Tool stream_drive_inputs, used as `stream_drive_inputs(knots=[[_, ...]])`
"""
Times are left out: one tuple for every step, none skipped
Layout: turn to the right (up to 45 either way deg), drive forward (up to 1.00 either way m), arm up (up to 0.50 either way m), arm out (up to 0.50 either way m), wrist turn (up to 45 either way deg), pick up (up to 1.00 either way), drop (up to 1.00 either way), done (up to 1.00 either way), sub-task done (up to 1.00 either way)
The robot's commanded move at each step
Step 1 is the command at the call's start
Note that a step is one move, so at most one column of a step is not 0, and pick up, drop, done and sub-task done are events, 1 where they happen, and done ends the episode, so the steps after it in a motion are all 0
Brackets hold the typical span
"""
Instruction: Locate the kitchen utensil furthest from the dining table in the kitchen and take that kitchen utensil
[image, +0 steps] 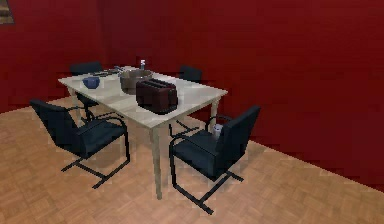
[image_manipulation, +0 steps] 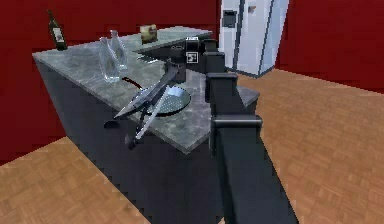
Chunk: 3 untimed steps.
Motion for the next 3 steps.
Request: stream_drive_inputs(knots=[[0.0, 0.00, 0.00, 0.00, 45.0, 0.00, 0.00, 0.00, 0.00], [0.0, 0.00, 0.00, 0.00, 45.0, 0.00, 0.00, 0.00, 0.00], [0.0, 0.00, 0.00, 0.00, 21.0, 0.00, 0.00, 0.00, 0.00]])
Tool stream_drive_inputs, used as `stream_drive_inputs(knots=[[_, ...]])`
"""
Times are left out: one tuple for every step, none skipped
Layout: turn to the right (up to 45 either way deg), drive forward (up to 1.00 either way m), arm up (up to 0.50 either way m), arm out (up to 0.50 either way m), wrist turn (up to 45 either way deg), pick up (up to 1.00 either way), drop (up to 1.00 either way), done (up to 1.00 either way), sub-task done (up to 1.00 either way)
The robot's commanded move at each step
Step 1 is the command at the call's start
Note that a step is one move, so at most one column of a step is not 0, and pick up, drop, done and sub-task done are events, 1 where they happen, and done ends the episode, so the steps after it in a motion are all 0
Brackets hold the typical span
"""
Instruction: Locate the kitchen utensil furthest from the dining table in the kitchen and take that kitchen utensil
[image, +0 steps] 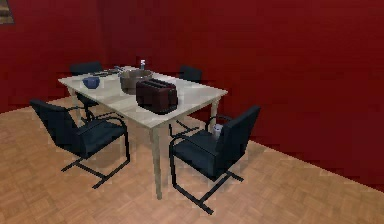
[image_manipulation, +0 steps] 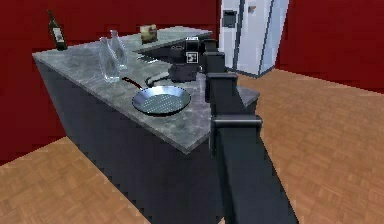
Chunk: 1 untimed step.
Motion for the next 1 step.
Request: stream_drive_inputs(knots=[[0.0, 0.00, -0.12, 0.00, 0.0, 0.00, 0.00, 0.00, 0.00]])
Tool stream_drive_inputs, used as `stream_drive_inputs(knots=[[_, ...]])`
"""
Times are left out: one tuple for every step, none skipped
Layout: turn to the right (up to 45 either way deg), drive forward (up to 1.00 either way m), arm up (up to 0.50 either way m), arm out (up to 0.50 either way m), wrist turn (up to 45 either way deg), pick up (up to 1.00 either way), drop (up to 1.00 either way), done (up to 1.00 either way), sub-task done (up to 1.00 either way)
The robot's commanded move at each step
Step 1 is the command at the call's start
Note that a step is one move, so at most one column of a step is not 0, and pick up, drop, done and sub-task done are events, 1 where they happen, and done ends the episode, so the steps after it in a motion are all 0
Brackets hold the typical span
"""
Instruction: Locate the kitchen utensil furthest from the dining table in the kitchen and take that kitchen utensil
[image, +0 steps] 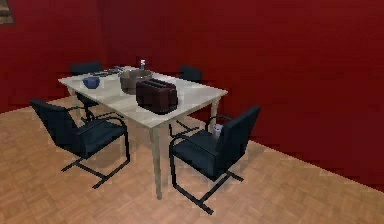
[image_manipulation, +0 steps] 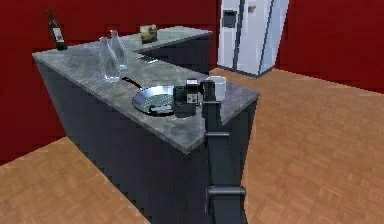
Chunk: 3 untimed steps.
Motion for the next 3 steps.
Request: stream_drive_inputs(knots=[[0.0, 0.00, 0.00, 0.00, 0.0, 1.00, 0.00, 0.00, 0.00], [0.0, 0.00, 0.10, 0.00, 0.0, 0.00, 0.00, 0.00, 0.00], [0.0, 0.00, 0.00, 0.00, 0.0, 0.00, 0.00, 1.00, 0.00]])
